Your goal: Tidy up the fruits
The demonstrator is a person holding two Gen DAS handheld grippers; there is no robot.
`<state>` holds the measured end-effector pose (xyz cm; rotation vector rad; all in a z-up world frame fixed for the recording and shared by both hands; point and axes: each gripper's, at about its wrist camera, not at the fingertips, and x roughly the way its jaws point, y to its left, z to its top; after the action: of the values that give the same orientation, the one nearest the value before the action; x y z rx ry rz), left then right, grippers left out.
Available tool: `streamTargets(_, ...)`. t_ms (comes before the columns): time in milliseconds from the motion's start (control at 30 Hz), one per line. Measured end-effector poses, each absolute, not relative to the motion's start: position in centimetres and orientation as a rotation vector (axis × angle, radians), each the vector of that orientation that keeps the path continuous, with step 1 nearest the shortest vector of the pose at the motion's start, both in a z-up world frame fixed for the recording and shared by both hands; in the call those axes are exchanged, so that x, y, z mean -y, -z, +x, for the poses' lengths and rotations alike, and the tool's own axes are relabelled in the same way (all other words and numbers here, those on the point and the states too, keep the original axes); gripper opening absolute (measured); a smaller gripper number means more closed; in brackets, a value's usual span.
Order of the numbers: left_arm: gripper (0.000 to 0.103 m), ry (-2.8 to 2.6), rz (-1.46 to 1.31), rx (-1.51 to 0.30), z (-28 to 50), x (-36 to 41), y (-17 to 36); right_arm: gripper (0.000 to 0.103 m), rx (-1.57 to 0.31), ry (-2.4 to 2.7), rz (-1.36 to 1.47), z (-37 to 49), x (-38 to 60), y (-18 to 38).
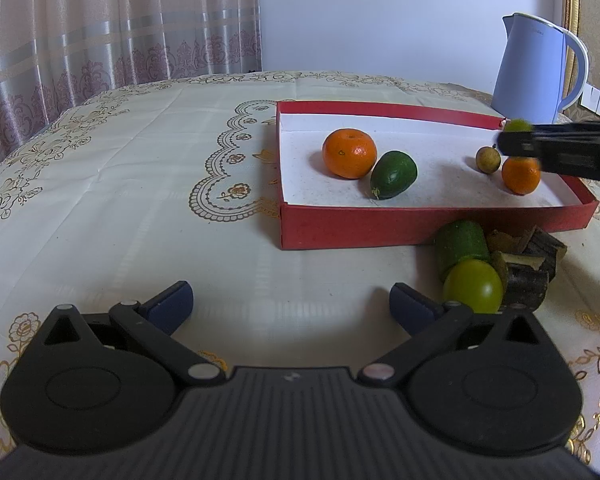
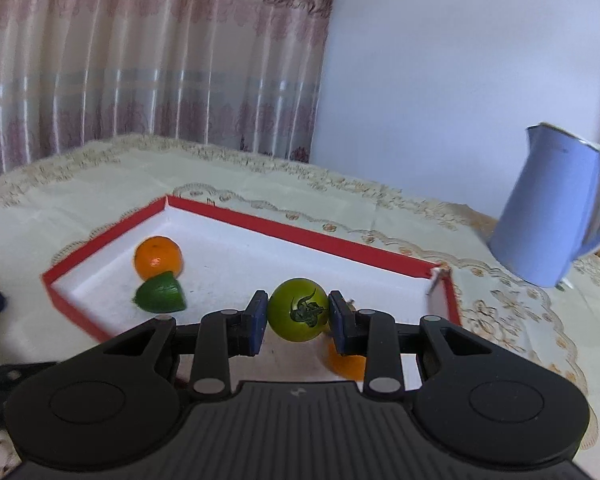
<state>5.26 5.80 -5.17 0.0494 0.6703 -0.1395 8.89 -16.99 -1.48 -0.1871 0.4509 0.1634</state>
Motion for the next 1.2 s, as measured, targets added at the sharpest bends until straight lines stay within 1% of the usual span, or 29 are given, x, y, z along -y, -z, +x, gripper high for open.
streamTargets(233, 0.103, 0.139, 0.050, -0.670, 5.2, -5.8, 5.2, 0.032, -0.524, -0.157, -0.209, 12.5, 15.9, 3.0)
streamTargets(467, 0.103, 0.139, 0.050, -0.670, 5.2, -5.8, 5.2, 0.032, -0.571, -0.167, -0.196, 13.4, 16.0, 4.0)
streamTargets(700, 0.103, 0.139, 0.050, -0.670, 5.2, -5.8, 5.2, 0.033, -0.575, -0.188, -0.178, 13.4, 16.2, 4.1)
streamTargets(733, 0.103, 0.139, 0.050, -0.670, 5.2, -5.8, 5.2, 0.035, -0.570, -0.190, -0.174, 13.1, 16.3, 4.0)
streamTargets(767, 0.103, 0.139, 0.050, -0.670, 5.2, -5.8, 5.2, 0.046, -0.561, -0.187, -0.175, 12.7, 16.4, 3.6)
streamTargets(800, 0.103, 0.139, 0.050, -0.670, 5.2, -5.8, 5.2, 0.063, -0.544, -0.178, -0.177, 12.0, 16.6, 3.2)
streamTargets(867, 0.103, 0.139, 0.050, -0.670, 5.2, -5.8, 5.2, 0.080, -0.479, -0.138, -0.188, 9.8, 17.1, 2.4)
streamTargets(1000, 0.103, 0.139, 0.050, -0.670, 5.2, -5.8, 5.2, 0.083, -0.391, -0.093, -0.229, 4.3, 18.8, 1.5)
streamTargets(1067, 0.103, 0.139, 0.050, -0.671, 5.2, -5.8, 5.2, 0.085, -0.408, -0.090, -0.228, 2.5, 19.8, 1.6)
streamTargets(1200, 0.103, 0.139, 0.050, -0.671, 5.3, -5.8, 5.2, 0.085, -0.482, -0.096, -0.170, 0.4, 21.7, 2.7)
